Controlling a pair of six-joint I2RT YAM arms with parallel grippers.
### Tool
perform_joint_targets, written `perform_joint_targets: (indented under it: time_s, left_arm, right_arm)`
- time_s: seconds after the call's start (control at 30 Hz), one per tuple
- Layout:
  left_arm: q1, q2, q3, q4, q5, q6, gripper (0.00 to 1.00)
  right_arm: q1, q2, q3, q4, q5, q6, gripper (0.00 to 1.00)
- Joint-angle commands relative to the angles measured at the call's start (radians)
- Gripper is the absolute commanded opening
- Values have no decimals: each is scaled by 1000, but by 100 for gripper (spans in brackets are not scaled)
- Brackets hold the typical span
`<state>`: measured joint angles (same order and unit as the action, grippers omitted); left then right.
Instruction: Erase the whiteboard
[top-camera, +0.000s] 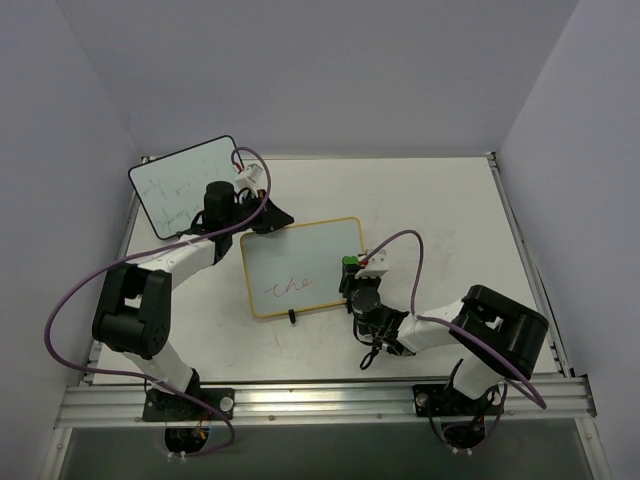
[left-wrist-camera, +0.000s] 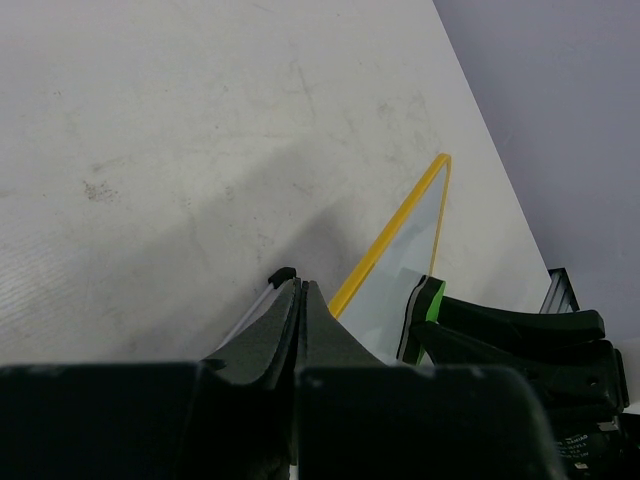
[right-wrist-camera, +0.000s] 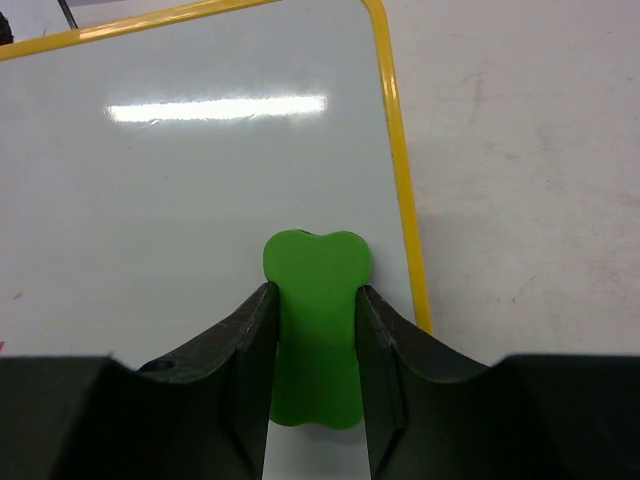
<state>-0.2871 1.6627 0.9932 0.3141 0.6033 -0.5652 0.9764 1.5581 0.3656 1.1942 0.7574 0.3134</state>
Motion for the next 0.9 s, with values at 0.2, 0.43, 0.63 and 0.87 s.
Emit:
perform_joint_targets:
  time_s: [0.2, 0.43, 0.63, 0.87]
  left_arm:
    - [-3, -31, -7, 29, 4, 16, 2]
    - [-3, -37, -5, 23, 7, 19, 2]
    - [-3, -34, -2, 19, 6, 22, 2]
    - [-3, -38, -2, 19, 6, 22, 2]
  right_arm:
    - [71, 177, 137, -30, -29, -40, 0]
    - [145, 318, 282, -39, -81, -79, 0]
    - [183, 387, 378, -65, -127, -99, 0]
    - [185, 395, 382, -90, -90, -93, 0]
